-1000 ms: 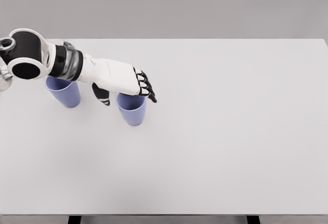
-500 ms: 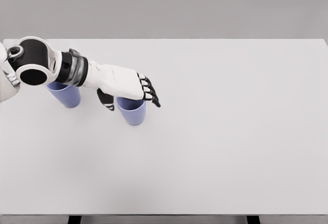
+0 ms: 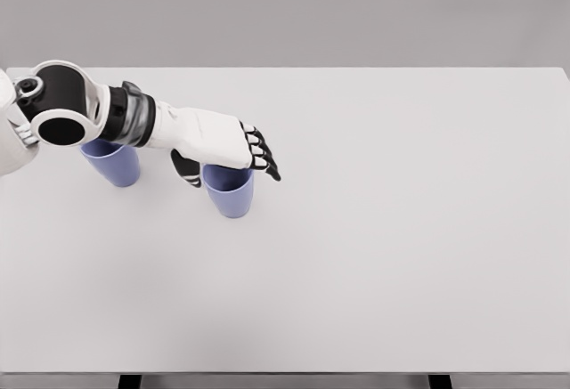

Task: Place the right cup on the left cup with left arm

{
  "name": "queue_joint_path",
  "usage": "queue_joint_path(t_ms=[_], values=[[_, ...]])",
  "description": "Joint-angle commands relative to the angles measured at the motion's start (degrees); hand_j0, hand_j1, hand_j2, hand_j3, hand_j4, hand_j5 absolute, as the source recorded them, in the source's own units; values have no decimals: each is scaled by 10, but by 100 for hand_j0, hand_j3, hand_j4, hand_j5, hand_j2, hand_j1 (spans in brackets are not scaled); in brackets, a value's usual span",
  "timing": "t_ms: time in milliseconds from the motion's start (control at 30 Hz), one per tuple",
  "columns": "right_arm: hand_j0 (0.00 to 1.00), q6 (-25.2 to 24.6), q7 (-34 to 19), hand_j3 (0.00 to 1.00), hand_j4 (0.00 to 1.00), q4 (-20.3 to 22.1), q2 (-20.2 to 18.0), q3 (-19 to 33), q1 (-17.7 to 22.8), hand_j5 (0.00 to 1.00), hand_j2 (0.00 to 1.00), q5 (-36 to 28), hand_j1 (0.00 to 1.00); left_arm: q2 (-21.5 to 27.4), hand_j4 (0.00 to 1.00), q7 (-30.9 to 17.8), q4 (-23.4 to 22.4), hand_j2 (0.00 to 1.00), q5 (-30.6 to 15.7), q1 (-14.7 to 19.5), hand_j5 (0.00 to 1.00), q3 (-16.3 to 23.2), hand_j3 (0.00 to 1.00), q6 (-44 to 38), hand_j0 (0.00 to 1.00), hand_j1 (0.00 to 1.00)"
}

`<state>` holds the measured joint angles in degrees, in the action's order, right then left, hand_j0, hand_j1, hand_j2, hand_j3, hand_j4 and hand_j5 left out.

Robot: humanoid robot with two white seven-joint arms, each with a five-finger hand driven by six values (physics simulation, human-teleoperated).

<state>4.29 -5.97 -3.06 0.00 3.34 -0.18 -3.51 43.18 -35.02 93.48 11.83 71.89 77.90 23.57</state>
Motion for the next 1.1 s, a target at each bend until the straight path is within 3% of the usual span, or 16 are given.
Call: queue_joint_path(t_ms=[0,533,1067], values=[[100,0,0,100,100,0,0,0,0,100,100,0,100,-2,98,0,-1,98,-1,0,98,-4,98,-1,98,98],[100,0,0,100,100,1,0,0,0,100,100,0,100,-2,99,0,-38,99,1,-7,99,-6,99,-1,99,99],[100,0,0,100,100,1,0,0,0,100,100,0,100,-16,99,0,-39,99,3,-28,99,-16,99,-1,99,99]])
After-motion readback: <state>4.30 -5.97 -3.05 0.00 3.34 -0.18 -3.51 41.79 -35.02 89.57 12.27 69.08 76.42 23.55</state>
